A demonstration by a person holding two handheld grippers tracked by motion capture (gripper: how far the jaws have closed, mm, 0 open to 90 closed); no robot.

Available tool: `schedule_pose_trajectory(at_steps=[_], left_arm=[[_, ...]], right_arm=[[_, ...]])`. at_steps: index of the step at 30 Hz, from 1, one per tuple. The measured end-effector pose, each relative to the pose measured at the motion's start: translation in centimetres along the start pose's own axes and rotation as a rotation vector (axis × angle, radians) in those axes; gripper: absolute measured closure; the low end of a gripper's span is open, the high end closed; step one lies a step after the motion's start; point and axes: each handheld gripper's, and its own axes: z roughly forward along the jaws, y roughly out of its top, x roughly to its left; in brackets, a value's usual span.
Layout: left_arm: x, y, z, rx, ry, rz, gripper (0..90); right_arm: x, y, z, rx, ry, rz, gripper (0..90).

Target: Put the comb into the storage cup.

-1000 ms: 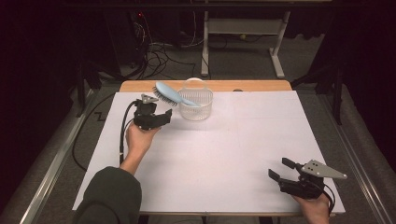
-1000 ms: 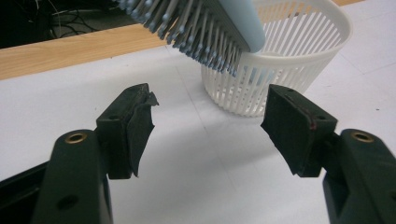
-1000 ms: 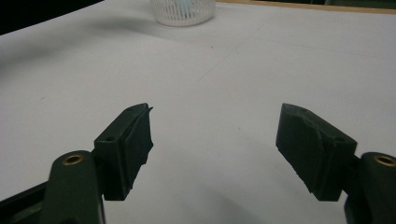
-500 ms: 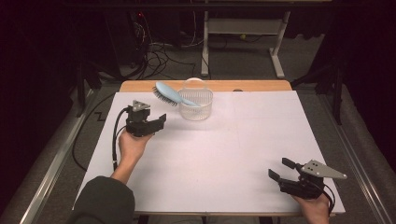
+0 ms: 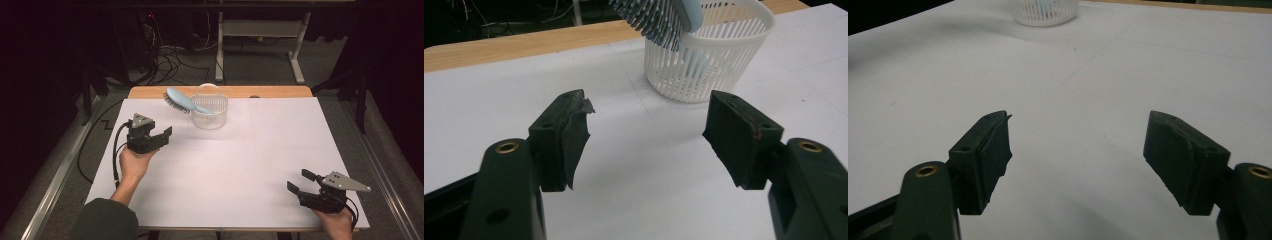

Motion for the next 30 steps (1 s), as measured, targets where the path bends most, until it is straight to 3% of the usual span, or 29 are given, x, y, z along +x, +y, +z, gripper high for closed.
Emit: schedule_pose_trajectory(at_steps=[30], left_arm=[[0.8, -3.0, -2.7, -0.032, -0.028, -0.022, 34.0]], right_arm=[[0.1, 0.0, 0.1, 0.005, 0.002, -0.002, 27.5]])
